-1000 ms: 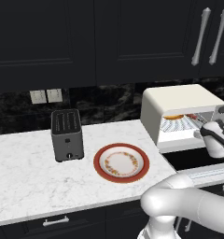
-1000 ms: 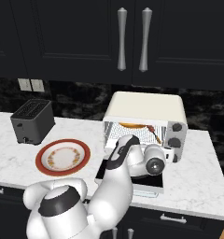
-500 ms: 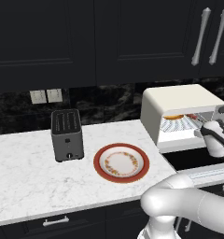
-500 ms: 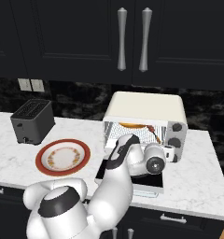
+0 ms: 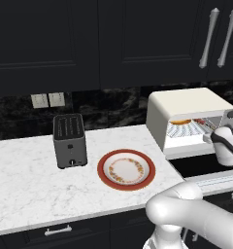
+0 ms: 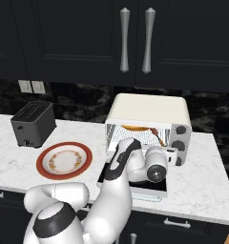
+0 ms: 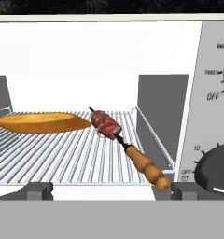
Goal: Pick up the kebab skewer and baguette bread, and place them inside the toaster oven. Close the toaster oven door and start by setting the timer.
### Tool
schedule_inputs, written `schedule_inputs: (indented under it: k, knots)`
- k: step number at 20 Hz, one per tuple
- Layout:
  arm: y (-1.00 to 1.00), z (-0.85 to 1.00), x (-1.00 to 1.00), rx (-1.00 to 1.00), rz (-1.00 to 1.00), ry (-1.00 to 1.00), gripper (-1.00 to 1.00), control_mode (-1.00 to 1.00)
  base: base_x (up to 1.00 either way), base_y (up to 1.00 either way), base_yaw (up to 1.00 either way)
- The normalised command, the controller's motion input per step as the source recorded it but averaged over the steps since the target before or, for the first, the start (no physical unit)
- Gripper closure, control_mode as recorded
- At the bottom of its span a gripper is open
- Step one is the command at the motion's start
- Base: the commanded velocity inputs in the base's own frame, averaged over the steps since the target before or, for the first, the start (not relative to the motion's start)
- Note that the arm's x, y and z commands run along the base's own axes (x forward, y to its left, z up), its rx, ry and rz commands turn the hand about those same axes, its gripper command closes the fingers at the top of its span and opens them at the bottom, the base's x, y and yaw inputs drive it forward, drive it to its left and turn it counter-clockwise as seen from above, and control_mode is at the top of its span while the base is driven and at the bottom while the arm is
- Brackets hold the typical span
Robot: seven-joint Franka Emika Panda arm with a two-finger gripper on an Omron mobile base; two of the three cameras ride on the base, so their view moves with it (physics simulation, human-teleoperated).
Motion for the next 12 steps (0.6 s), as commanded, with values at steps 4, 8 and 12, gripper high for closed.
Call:
schedule_inputs:
  k: [4, 8, 12]
  knots:
    - [0.00, 0.12, 0.00, 0.00, 0.00, -0.04, -1.00, -1.00, 0.00, 0.00, 0.00]
    - [0.00, -0.03, 0.00, 0.00, 0.00, 0.00, -1.00, -1.00, 0.00, 0.00, 0.00]
    - [0.01, -0.21, 0.00, 0.00, 0.00, 0.00, -1.00, -1.00, 0.00, 0.00, 0.00]
